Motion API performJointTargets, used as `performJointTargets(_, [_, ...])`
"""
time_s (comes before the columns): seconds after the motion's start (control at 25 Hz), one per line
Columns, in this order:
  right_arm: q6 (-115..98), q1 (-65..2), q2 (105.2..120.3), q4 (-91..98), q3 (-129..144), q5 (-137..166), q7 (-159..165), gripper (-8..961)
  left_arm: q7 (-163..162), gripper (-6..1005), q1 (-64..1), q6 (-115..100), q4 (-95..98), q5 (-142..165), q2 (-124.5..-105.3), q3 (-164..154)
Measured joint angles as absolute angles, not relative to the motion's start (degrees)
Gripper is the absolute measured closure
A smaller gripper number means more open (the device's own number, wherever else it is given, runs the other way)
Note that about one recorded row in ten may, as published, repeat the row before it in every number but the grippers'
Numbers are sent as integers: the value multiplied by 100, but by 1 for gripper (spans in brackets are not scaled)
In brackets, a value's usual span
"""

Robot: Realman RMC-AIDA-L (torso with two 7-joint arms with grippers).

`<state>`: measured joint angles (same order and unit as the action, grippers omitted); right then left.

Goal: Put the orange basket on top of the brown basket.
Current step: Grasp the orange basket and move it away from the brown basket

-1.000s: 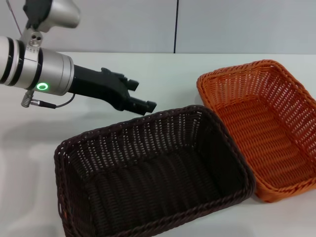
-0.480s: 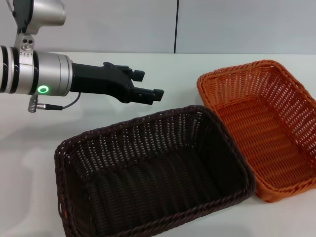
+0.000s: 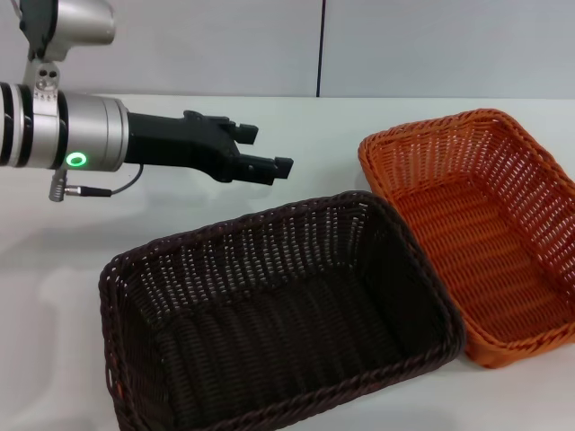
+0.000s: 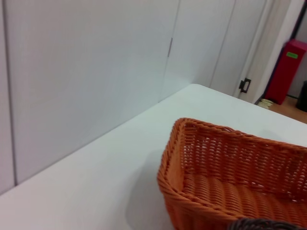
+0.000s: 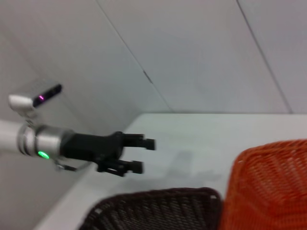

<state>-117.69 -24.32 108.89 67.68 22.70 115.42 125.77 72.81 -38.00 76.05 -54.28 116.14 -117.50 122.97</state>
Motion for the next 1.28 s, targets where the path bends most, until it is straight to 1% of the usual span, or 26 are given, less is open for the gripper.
performJointTargets(0.04, [-11791, -2360, 10940, 6776, 2265, 11487, 12667, 223, 7283, 155, -3813, 7587, -5428, 11615, -11740, 12313])
performJointTargets(0.08, [-11824, -2187, 11057, 6788, 2249, 11412, 12751, 223, 7291, 155, -3938, 7548, -5420, 11666, -11686, 12322])
performJointTargets(0.16, [-11835, -2020, 11147, 6784, 2252, 11410, 12754, 223, 7291, 155, -3938, 7548, -5420, 11666, -11686, 12322])
performJointTargets(0.2, [-11846, -1842, 11203, 6743, 2254, 11422, 12698, 223, 7292, 155, -4048, 7511, -5383, 11698, -11652, 12320])
performJointTargets(0.28, [-11850, -1753, 11219, 6720, 2253, 11426, 12662, 224, 7293, 155, -4136, 7464, -5332, 11743, -11639, 12316])
performJointTargets(0.32, [-11861, -1586, 11255, 6688, 2248, 11417, 12600, 224, 7293, 155, -4181, 7448, -5298, 11776, -11632, 12316])
performJointTargets(0.36, [-11861, -1586, 11255, 6688, 2248, 11417, 12600, 224, 7294, 155, -4243, 7427, -5250, 11813, -11623, 12320])
performJointTargets(0.48, [-11873, -1364, 11318, 6672, 2244, 11420, 12515, 224, 7295, 155, -4395, 7377, -5101, 11899, -11599, 12318])
performJointTargets(0.68, [-11861, -1151, 11334, 6542, 2215, 11440, 12426, 224, 7295, 155, -4545, 7277, -4956, 11991, -11587, 12297])
performJointTargets(0.76, [-11862, -1058, 11314, 6409, 2132, 11468, 12402, 224, 7295, 155, -4591, 7240, -4901, 12033, -11587, 12286])
performJointTargets(1.28, [-11367, -1003, 11294, 5687, 1857, 12190, 12166, 224, 7283, 155, -4728, 7208, -4766, 12077, -11589, 12245])
